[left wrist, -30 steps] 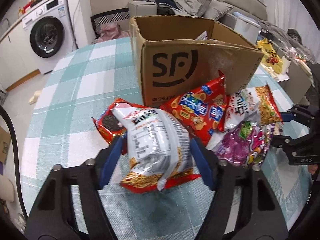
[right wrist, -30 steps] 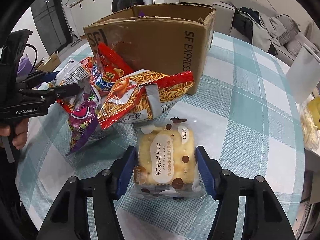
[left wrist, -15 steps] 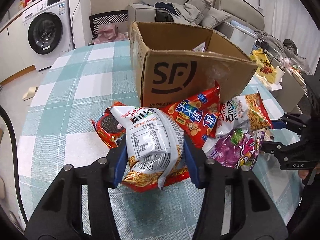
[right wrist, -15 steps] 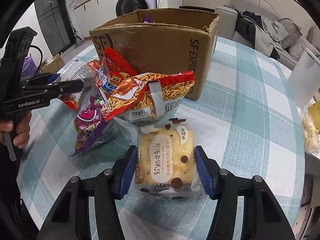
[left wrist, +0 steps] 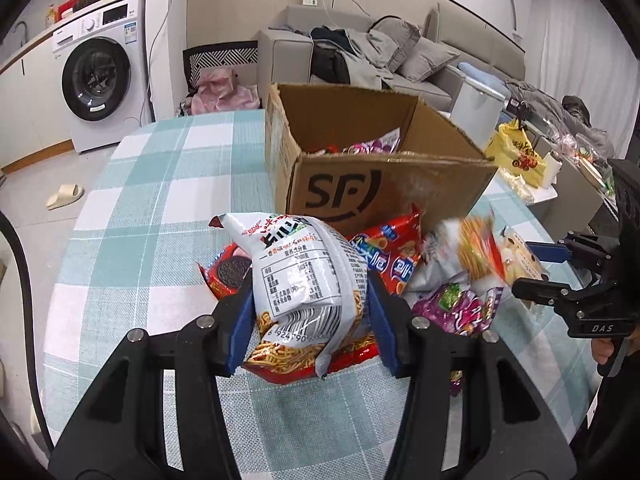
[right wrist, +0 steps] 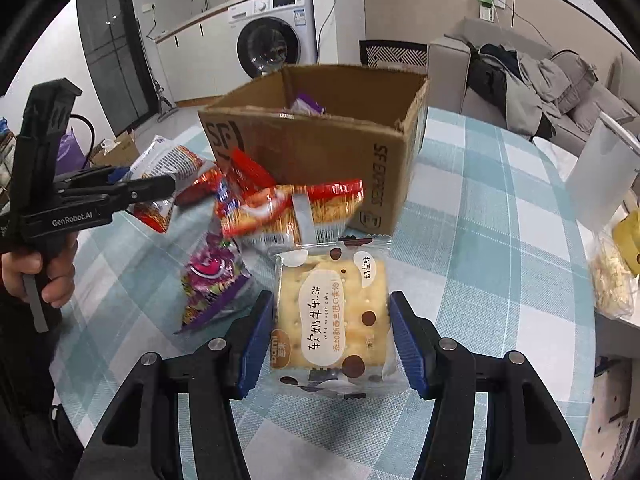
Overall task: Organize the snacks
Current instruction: 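Lift the cake package with the right gripper while the left carries the noodle bag over the box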
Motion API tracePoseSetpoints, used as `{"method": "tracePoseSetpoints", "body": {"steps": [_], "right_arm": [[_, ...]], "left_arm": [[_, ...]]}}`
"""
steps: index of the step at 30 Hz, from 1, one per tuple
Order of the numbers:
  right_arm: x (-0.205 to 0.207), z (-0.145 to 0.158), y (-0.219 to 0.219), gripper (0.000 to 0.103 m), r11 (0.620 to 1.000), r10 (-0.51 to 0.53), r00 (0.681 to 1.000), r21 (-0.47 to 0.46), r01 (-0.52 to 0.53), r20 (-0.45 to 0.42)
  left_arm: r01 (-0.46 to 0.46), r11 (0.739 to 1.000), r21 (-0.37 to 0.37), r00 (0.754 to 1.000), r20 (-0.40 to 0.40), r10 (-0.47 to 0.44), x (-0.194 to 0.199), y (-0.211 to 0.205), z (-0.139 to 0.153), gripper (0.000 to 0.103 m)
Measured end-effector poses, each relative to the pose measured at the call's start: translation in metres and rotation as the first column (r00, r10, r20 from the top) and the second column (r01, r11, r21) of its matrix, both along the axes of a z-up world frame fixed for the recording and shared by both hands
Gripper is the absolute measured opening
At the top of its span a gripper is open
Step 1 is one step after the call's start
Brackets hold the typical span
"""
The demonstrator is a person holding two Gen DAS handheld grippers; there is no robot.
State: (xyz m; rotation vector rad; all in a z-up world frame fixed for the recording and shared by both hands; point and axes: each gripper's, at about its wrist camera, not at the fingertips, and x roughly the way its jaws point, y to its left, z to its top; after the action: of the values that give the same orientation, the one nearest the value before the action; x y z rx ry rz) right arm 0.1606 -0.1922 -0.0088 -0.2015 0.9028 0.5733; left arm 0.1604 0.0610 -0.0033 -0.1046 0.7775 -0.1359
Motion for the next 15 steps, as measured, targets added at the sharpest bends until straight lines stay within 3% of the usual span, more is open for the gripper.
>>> {"method": "tracePoseSetpoints", "body": {"steps": [15], "right_arm": [[-0.008,0.033,-0.010,0.058,0.995,-0.020,0.997,0.094,0.013,0.073]], "left_arm": [[-0.004,1.000,-0.022,0.997,0.073,0.005,-0.022,-0.001,0.033,0.048]]}}
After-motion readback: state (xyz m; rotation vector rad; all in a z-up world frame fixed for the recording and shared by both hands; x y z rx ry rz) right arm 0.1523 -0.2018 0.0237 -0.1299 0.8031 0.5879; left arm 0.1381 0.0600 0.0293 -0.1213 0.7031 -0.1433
